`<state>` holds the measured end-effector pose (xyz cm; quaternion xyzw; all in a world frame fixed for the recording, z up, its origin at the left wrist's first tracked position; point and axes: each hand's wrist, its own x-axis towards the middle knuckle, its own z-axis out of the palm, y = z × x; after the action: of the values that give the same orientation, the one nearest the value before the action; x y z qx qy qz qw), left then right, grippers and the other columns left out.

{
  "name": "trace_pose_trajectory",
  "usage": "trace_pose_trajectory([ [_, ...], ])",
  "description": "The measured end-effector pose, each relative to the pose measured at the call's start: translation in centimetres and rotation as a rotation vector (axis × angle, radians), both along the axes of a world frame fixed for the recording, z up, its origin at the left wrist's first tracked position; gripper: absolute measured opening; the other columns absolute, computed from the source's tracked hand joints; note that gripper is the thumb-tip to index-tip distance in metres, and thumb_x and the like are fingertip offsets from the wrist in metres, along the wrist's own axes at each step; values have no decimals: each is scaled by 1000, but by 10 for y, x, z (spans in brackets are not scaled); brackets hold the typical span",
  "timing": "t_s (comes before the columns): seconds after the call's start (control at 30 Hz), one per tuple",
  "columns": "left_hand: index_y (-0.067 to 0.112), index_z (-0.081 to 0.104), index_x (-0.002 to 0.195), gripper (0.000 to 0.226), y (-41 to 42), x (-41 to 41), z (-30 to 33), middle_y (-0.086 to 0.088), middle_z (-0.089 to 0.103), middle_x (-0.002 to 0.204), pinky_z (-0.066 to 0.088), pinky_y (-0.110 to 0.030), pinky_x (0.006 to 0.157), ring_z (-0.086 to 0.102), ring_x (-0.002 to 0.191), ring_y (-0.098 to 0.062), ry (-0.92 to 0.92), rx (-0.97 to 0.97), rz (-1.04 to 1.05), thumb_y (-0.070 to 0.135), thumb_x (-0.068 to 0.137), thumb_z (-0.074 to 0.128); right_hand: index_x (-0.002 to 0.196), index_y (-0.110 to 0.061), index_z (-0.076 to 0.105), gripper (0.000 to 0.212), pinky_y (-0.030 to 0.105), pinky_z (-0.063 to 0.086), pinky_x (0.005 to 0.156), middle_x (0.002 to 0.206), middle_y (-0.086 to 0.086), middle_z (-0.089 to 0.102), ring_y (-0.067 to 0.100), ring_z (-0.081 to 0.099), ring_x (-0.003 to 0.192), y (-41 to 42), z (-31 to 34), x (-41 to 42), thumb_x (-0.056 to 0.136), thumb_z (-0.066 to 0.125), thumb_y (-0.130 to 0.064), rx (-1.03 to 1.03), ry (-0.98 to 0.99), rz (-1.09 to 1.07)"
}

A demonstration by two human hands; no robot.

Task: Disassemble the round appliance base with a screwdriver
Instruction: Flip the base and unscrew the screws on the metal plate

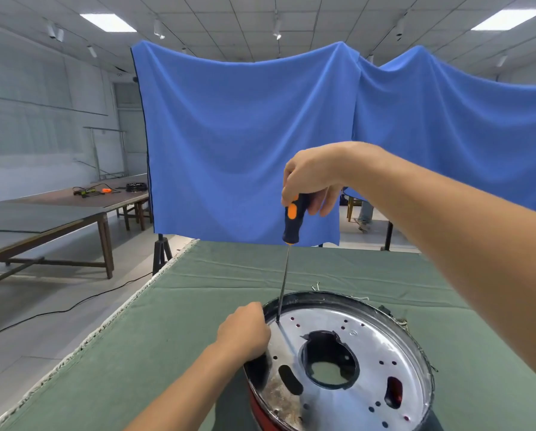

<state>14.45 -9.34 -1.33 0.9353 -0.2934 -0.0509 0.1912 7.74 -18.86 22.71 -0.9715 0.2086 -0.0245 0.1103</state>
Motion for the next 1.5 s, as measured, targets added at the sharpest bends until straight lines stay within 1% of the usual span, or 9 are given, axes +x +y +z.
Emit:
trace_pose_trajectory([
  [0.2,14,43,110,22,-11,-5,21,-7,57,119,37,-32,76,54,108,-31,-25,25,16,19,89,41,69,-20,48,40,26,26,52,67,-4,51,18,52,70,22,-9,-4,95,42,-50,-529,-40,-145],
  [0.43,31,60,117,38,-13,8,10,7,66,111,48,-34,93,59,106,-18,166,-319,-251,11,85,53,69,-12,51,29,23,38,48,35,-3,53,11,51,32,15,3,-2,94,50,-27,-271,9,36],
  [0.63,20,51,134,58,-3,12,6,15,59,113,35,5,71,54,105,-2,343,-442,-325,-14,87,45,90,-12,63,28,24,48,52,78,6,66,20,66,60,11,1,-8,89,58,-40,-185,82,-33],
  [0.77,19,50,136,67,-4,11,3,10,60,120,37,1,79,53,109,-4,327,-452,-315,-20,83,37,69,-17,44,39,26,29,51,69,0,49,16,43,57,23,-12,5,98,41,-42,-624,-49,-104],
  [0.9,19,49,137,65,-5,13,1,5,58,129,35,-9,94,51,119,-8,303,-452,-318,-17,84,39,76,-12,56,22,27,47,55,47,2,61,18,59,53,31,2,4,93,48,-22,-383,37,30],
  [1.0,21,48,138,62,-5,14,0,9,58,127,33,-6,89,51,115,-5,294,-455,-334,-13,87,42,99,-7,63,17,33,59,67,85,8,70,19,67,69,33,5,-1,86,56,-15,-200,48,100],
  [1.17,23,54,131,57,-5,14,-4,18,62,106,33,6,68,54,93,3,299,-503,-350,-11,87,44,66,-15,45,44,23,31,47,65,0,53,16,48,49,32,-15,0,95,46,-47,-531,-77,-43],
  [1.33,26,55,129,51,-7,17,-6,17,62,106,33,6,67,57,100,-3,293,-504,-351,-4,89,48,81,-7,58,11,21,50,44,75,10,63,20,63,57,31,-3,2,89,50,-8,-290,-3,73],
  [1.5,22,53,134,53,-8,17,-5,13,61,117,34,0,77,54,108,-3,293,-489,-365,-6,89,47,74,-13,54,31,25,44,52,65,5,66,22,59,58,25,-12,2,89,53,-41,-370,-34,-28],
])
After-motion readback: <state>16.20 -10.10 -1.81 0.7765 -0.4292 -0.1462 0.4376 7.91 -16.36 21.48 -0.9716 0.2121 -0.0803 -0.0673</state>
